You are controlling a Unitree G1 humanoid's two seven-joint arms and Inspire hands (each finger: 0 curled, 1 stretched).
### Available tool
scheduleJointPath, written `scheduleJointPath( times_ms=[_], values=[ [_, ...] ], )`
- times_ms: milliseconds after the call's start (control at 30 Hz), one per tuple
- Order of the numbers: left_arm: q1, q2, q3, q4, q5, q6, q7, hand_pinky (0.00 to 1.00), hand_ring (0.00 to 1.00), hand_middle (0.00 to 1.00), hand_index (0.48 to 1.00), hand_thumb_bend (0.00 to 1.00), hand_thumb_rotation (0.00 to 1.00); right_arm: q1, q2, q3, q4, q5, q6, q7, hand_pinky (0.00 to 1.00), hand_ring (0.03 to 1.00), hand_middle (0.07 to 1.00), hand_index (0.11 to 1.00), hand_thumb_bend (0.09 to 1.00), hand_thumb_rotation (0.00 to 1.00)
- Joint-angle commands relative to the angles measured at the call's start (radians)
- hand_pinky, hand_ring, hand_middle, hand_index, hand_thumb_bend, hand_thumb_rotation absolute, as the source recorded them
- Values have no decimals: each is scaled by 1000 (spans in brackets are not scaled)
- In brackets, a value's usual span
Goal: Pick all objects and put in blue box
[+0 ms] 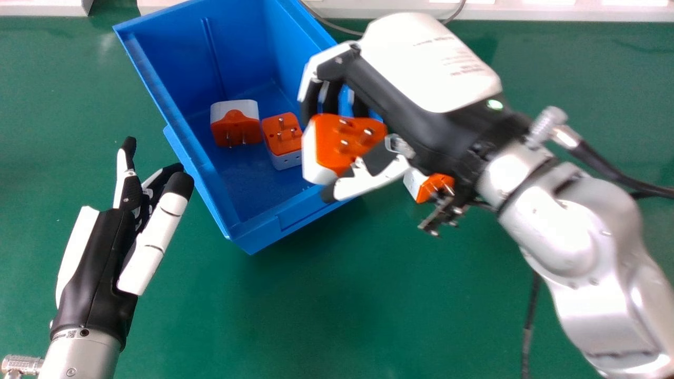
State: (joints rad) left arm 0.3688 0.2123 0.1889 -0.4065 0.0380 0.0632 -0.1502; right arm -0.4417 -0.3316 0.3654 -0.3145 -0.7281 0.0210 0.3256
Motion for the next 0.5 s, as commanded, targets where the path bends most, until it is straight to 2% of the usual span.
scheduleJointPath(
  times_ms=[0,67,267,467],
  values=[
    [5,-2,-3,-34,1,2,6,836,890,905,895,692,922,-75,39,19,60,-21,-40,-61,53,108,469,481,520,0],
    [8,-3,-5,-42,1,6,7,836,890,905,895,692,922,-115,71,36,132,-28,-56,-90,53,107,469,481,520,0],
    [12,-7,-9,-45,-5,7,7,837,889,904,895,692,923,-259,145,87,354,-82,-35,-116,85,158,470,483,518,0],
    [17,-12,-11,-48,-14,4,4,837,889,904,896,689,922,-386,220,129,628,-111,-47,-211,159,251,442,511,510,0]
  ],
)
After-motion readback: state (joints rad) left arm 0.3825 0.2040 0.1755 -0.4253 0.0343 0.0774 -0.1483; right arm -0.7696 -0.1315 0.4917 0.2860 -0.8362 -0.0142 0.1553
